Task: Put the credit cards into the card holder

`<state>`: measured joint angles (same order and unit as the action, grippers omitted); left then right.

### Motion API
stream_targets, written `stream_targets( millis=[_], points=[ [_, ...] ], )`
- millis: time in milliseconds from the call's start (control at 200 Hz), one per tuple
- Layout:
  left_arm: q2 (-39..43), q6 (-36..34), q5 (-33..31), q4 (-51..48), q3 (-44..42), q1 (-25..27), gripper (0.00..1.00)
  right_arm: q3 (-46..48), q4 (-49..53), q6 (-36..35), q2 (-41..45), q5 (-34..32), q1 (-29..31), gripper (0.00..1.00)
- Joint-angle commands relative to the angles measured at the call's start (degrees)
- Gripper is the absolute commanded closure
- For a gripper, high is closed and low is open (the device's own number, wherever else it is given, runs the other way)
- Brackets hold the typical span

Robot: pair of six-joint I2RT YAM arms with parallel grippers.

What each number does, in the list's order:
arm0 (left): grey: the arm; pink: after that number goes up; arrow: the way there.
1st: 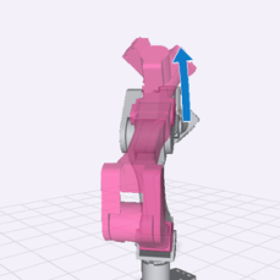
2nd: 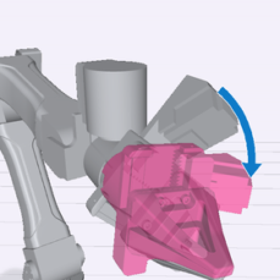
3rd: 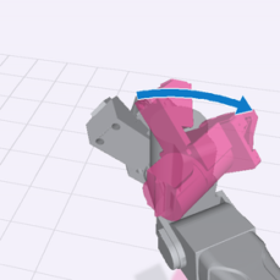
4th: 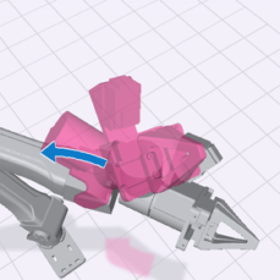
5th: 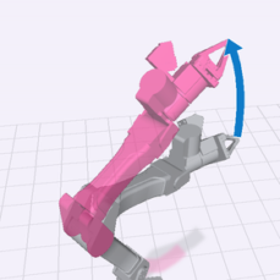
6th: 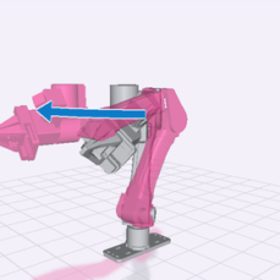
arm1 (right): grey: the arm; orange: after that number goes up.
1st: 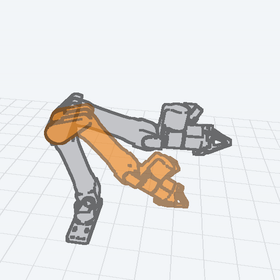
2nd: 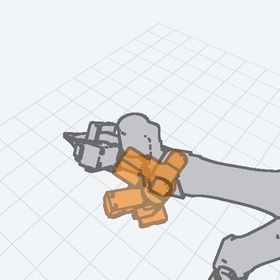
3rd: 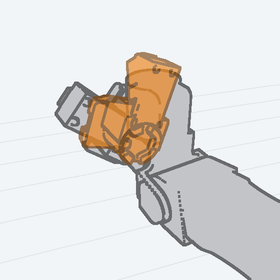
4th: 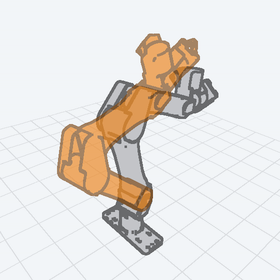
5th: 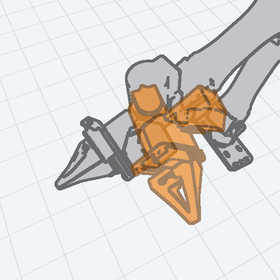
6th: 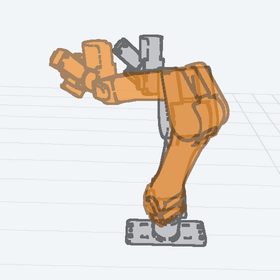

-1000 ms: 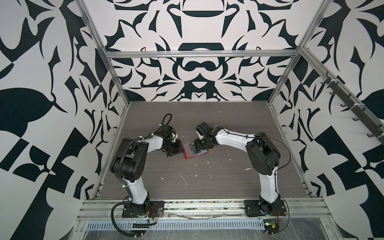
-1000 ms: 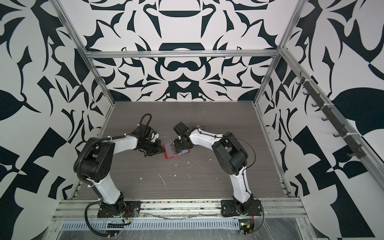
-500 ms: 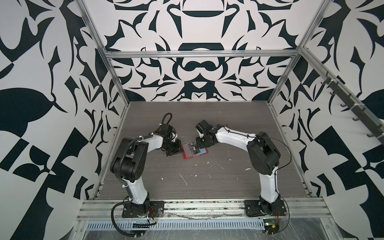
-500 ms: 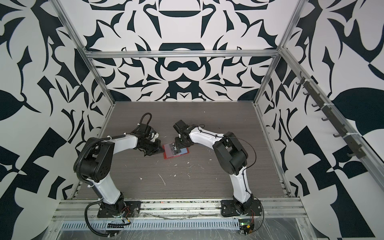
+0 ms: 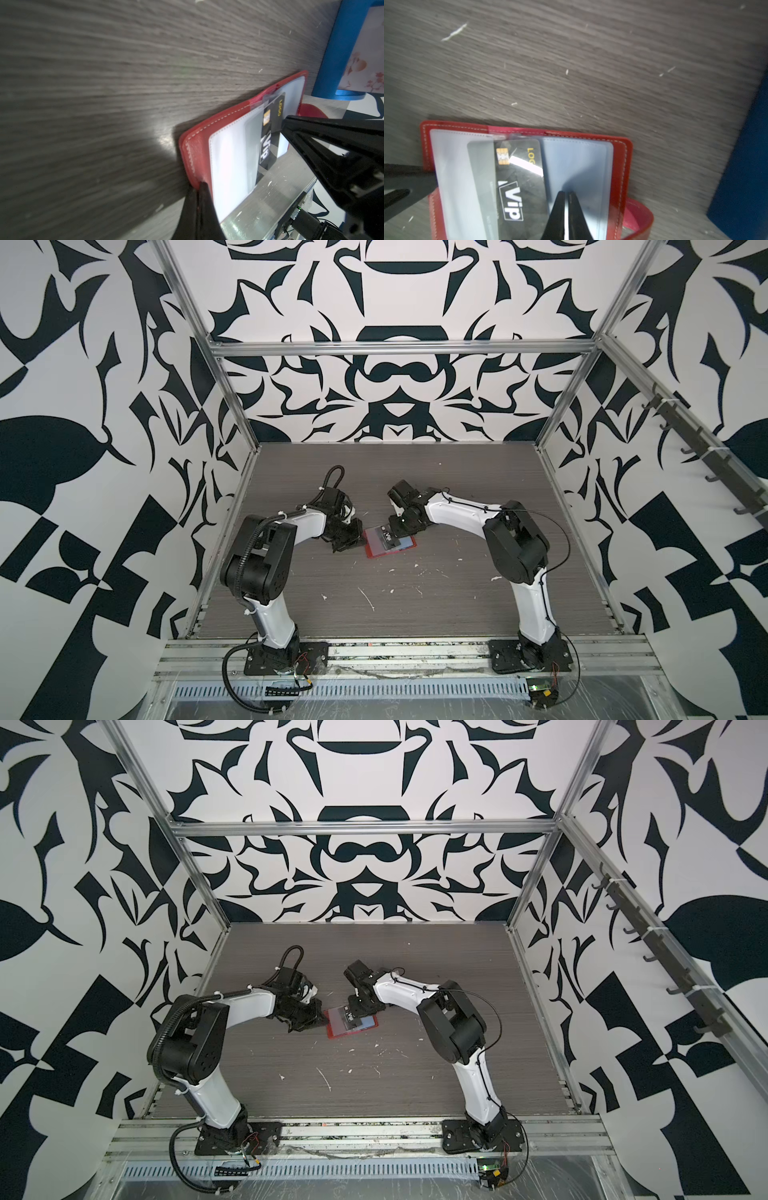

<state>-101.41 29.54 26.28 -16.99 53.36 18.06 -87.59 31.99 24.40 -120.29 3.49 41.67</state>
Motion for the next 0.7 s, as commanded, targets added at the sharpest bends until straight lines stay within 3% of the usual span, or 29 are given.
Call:
stream_targets(
  millis=[0, 470, 695],
  points=[
    [-0.1, -0.7, -0.5, -2.1, 1.4, -0.1, 1.00, -1.7, 2.0, -1.0, -0.9, 3.4, 0.3, 0.92],
    [-0.9, -0.8, -0.4, -2.0, 2.3, -0.1, 1.00, 0.1, -3.9, 1.3, -1.5, 13.9, 0.4, 0.95],
    [-1.5, -1.7, -1.7, -2.9, 3.0, -0.1, 1.00, 1.3, -5.9, 1.9, -0.3, 14.7, 0.5, 0.95]
  ],
)
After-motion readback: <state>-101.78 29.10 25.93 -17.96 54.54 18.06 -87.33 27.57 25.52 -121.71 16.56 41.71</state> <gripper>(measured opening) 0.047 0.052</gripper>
